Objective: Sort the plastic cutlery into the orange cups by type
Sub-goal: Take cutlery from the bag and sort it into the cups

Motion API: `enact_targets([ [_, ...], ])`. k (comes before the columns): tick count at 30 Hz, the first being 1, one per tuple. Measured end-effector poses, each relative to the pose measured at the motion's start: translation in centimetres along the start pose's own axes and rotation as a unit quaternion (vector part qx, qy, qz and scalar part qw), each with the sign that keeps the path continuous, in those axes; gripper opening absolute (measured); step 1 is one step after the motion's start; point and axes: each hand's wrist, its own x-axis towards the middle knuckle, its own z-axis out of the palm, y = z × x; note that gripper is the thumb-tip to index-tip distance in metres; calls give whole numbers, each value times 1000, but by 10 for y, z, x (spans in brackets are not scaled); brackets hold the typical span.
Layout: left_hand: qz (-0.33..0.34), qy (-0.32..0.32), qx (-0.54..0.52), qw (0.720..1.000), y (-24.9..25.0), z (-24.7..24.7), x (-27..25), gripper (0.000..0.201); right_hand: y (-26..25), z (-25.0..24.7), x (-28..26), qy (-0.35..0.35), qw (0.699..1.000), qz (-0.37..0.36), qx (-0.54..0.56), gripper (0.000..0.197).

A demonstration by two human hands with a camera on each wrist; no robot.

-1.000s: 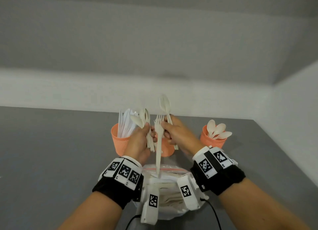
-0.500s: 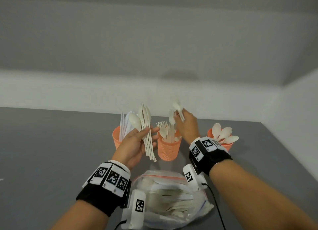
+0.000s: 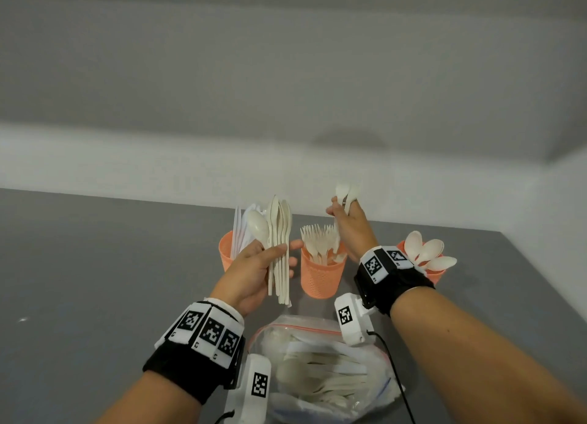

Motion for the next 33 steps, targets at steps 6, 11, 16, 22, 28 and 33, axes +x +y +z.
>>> enact_targets([
  [6,2,-8,-15,1000,-1,-1,-3,18,13,-5,7,-3,994,36,-108,26],
  [11,5,10,-31,999,-3,2,-2,19,-7,-3,-12,42,975,-109,-189,22],
  [16,11,-24,-7,1000,-6,15,-1,17,-44,17,-59,-176,980,-33,-85,31],
  [22,-29,-107,-15,994,-6,29,3,25,-51,-8,-68,-243,961,78,108,8],
  [28,-75,-180,44,980,-14,58,9,30,-38,-46,-71,-236,957,107,130,14],
  [33,-167,-264,191,931,-25,98,17,25,-26,-86,-81,-205,966,102,122,9],
])
